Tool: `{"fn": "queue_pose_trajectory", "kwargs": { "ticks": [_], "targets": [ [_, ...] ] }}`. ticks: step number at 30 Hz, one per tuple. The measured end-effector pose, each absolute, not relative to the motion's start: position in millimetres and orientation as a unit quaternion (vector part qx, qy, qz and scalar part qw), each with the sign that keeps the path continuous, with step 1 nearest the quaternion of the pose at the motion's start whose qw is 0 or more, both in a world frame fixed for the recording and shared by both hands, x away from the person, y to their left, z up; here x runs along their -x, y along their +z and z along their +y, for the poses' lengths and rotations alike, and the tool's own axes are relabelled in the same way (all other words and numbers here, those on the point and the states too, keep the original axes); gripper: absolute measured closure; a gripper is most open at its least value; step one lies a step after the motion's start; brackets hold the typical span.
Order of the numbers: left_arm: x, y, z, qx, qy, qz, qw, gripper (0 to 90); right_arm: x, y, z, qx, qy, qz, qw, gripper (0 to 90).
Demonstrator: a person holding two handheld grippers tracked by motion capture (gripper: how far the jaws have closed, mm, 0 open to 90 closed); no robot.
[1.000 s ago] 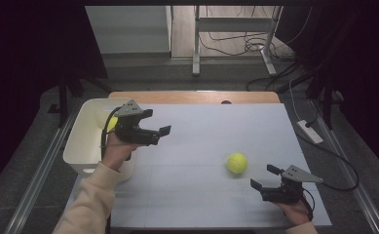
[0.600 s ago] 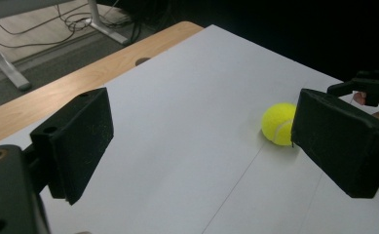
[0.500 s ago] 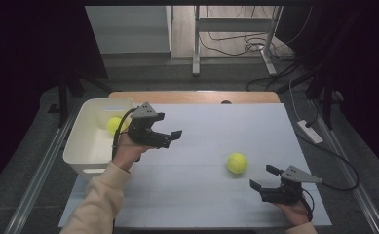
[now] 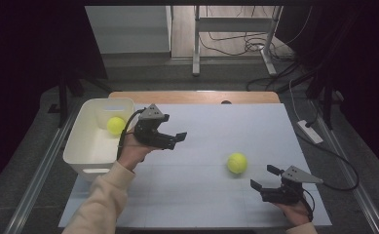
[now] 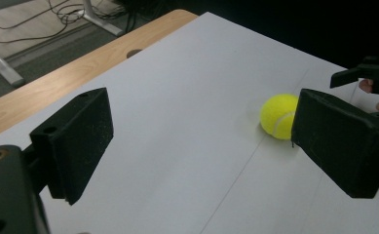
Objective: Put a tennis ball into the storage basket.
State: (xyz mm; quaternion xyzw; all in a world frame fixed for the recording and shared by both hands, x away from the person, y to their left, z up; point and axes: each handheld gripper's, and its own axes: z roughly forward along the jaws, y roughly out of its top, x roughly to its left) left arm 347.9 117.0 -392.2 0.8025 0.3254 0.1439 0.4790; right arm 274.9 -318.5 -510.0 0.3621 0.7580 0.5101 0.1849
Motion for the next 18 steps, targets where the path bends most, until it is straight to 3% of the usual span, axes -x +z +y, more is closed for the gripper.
{"fn": "queue_pose_trajectory", "kwargs": {
  "ticks": [18],
  "targets": [
    [-352.0, -402.4, 94.6, -0.817, 0.131, 0.310, 0.468, 9.2, -273.6, -508.6, -317.2, -0.358, 0.508, 0.760, 0.189, 8.9]
  ]
}}
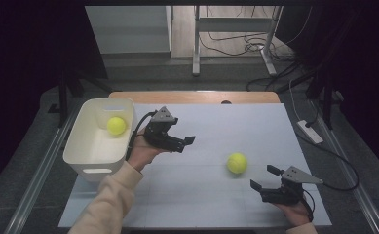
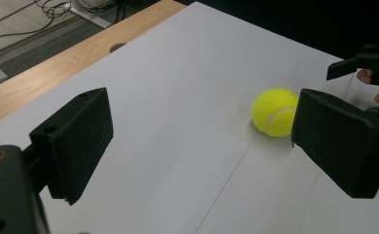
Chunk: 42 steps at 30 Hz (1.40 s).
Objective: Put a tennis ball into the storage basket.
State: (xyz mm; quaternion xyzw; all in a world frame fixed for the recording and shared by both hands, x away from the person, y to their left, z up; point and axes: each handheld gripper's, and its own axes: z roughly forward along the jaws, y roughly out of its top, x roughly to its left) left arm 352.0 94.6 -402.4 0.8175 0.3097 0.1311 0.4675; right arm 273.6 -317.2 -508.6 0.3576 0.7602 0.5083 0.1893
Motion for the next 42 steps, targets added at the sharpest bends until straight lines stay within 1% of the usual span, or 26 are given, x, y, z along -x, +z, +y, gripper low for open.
{"fn": "queue_pose_trajectory", "kwargs": {
  "ticks": [42],
  "targets": [
    [-361.9, -431.0, 52.6, -0.842, 0.090, 0.293, 0.444, 8.4, -271.7, -508.6, -316.9, -0.357, 0.508, 0.761, 0.189, 8.9]
  ]
}}
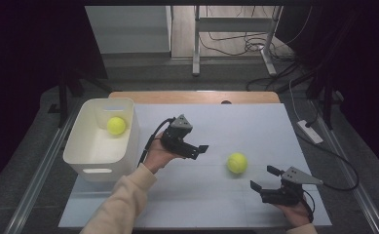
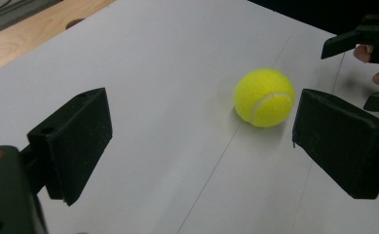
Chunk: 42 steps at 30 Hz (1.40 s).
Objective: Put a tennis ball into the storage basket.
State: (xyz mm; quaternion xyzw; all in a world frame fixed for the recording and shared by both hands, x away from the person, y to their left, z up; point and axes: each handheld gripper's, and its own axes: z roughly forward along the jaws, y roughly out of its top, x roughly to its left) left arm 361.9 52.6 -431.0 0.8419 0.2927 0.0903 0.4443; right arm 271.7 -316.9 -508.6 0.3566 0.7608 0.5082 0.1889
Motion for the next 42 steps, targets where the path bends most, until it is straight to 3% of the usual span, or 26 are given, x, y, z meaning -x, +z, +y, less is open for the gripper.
{"fn": "queue_pose_trajectory", "kwargs": {
  "ticks": [42],
  "targets": [
    [-373.2, -463.6, 5.8, -0.860, 0.066, 0.273, 0.425, 6.0, -269.8, -508.3, -318.3, -0.358, 0.511, 0.759, 0.186, 8.9]
  ]
}}
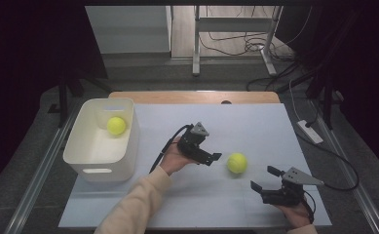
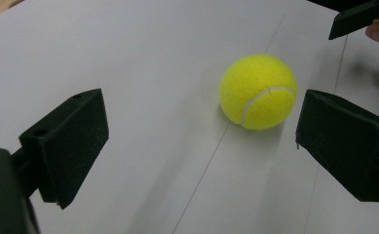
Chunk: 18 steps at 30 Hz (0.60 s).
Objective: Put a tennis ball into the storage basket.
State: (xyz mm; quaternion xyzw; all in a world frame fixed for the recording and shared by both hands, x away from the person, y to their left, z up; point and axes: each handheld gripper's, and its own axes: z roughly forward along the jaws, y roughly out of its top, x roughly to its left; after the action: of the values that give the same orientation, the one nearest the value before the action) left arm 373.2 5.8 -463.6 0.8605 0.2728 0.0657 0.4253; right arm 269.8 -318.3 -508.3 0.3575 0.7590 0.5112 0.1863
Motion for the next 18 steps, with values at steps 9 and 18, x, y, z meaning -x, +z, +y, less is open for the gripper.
{"fn": "queue_pose_trajectory", "kwargs": {
  "ticks": [9, 18],
  "targets": [
    [-374.8, -472.5, -5.1, -0.869, 0.056, 0.264, 0.416, 4.6, -269.7, -508.2, -318.9, -0.357, 0.512, 0.758, 0.187, 8.9],
    [-375.6, -475.2, -11.0, -0.869, 0.053, 0.259, 0.419, 4.7, -270.1, -508.2, -317.2, -0.355, 0.514, 0.759, 0.184, 9.0]
  ]
}}
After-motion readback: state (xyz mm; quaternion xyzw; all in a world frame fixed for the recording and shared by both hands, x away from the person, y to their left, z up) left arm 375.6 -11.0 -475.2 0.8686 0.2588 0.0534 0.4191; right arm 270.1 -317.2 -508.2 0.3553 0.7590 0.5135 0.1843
